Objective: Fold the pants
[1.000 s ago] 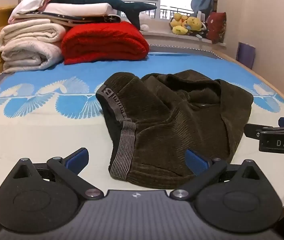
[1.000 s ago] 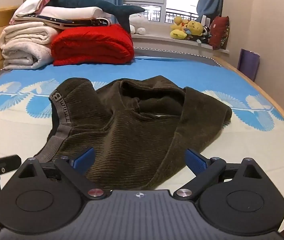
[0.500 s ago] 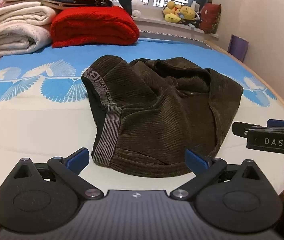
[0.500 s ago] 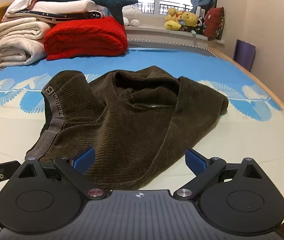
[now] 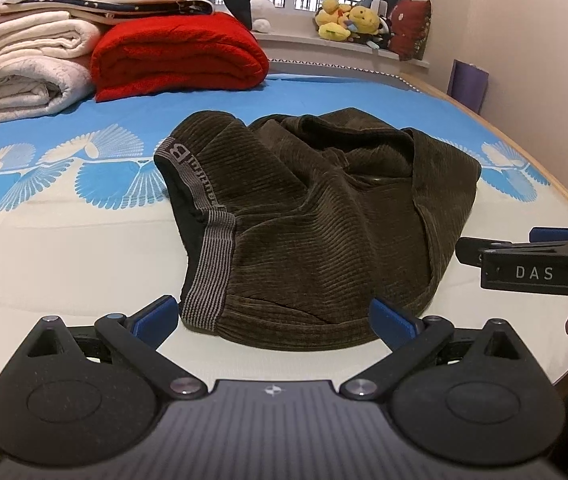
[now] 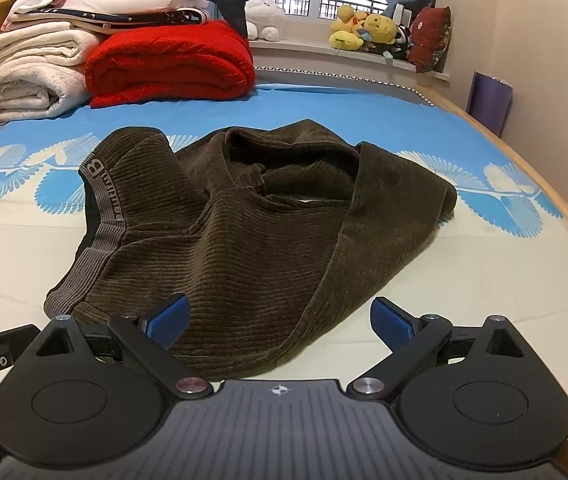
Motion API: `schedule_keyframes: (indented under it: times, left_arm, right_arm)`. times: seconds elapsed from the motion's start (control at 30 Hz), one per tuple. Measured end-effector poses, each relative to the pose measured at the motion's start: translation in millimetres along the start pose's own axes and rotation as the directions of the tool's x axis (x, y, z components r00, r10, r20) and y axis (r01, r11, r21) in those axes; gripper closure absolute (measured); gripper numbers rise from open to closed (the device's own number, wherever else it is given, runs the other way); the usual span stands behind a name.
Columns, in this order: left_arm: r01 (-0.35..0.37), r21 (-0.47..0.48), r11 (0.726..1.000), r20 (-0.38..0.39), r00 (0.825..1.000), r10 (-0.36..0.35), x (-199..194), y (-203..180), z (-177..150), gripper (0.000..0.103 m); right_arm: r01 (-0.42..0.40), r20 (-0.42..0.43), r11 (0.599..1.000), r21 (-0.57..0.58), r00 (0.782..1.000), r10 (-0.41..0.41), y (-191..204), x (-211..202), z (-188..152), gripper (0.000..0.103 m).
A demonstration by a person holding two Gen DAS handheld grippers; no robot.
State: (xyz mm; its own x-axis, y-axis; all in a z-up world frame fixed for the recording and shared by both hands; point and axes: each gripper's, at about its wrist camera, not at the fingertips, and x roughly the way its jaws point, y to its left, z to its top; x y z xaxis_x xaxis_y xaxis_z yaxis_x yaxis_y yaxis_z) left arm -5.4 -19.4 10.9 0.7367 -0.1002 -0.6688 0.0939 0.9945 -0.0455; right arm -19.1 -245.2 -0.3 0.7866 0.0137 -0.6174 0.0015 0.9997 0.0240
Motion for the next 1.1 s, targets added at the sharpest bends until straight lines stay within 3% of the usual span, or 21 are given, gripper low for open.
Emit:
schedule_keyframes:
  times: [1.1]
  left_arm:
    - [0.003,0.040,0.999,0.022,1.000,-0.004,2.7,-4.2,-1.4,0.001]
  right_arm:
    - [0.007,0.002,1.000,-0.014,1.000,-0.007,3.9,0.3,-1.0,0.006]
